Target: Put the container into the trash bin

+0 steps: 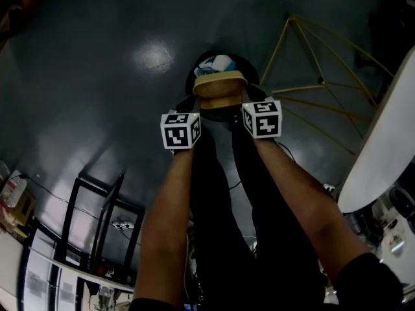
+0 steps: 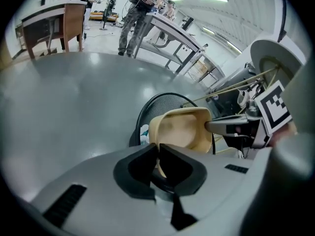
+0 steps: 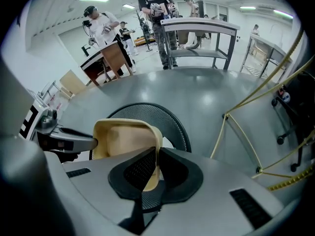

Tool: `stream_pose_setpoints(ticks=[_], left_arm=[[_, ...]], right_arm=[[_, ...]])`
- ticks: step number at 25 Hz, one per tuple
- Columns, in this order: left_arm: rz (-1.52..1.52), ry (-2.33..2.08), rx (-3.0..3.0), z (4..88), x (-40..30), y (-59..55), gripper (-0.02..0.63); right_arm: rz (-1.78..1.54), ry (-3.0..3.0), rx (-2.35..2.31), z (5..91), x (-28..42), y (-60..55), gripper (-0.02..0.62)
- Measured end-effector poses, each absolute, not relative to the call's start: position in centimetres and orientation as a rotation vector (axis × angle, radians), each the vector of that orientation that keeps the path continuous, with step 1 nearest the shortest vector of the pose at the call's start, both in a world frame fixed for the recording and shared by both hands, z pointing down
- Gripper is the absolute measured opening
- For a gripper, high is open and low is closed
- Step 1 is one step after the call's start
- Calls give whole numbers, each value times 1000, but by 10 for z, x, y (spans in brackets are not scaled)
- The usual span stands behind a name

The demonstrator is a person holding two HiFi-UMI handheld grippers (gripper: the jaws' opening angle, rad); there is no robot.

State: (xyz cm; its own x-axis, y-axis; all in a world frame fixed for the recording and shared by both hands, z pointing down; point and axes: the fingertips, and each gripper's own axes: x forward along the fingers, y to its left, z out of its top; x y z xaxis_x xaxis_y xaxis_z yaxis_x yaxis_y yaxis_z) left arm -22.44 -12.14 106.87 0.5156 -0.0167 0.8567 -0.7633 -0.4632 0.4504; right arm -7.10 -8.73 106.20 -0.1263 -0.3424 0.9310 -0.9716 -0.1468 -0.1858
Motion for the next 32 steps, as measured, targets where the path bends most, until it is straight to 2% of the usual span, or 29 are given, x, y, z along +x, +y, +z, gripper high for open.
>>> stream_pose_setpoints(ticks=[4, 8, 11, 17, 22, 29, 32], left_arm=[[1041, -662, 1849, 1070, -228, -120, 29], [1008, -687, 1869, 1062, -226, -125, 87], [966, -659, 1879, 1050, -224, -120, 81], [933, -588, 1896, 1007, -214, -99, 23], [858, -517, 1924, 923, -193, -94, 3], [734, -470, 2091, 779, -199, -124, 3], [633, -497, 2171, 700, -192, -140, 3]], right_arm=[[1276, -1473, 1535, 1064, -69, -82, 52], [1275, -1449, 1590, 1057, -55, -79, 54], [1229, -1503, 1586, 1036, -61, -84, 54], [1225, -1678, 1482, 977, -106, -90, 52], [1265, -1899, 1335, 888, -130, -103, 41], [1085, -2239, 1285, 721, -164, -157, 40], [1025, -2401, 1243, 644, -154, -163, 41]])
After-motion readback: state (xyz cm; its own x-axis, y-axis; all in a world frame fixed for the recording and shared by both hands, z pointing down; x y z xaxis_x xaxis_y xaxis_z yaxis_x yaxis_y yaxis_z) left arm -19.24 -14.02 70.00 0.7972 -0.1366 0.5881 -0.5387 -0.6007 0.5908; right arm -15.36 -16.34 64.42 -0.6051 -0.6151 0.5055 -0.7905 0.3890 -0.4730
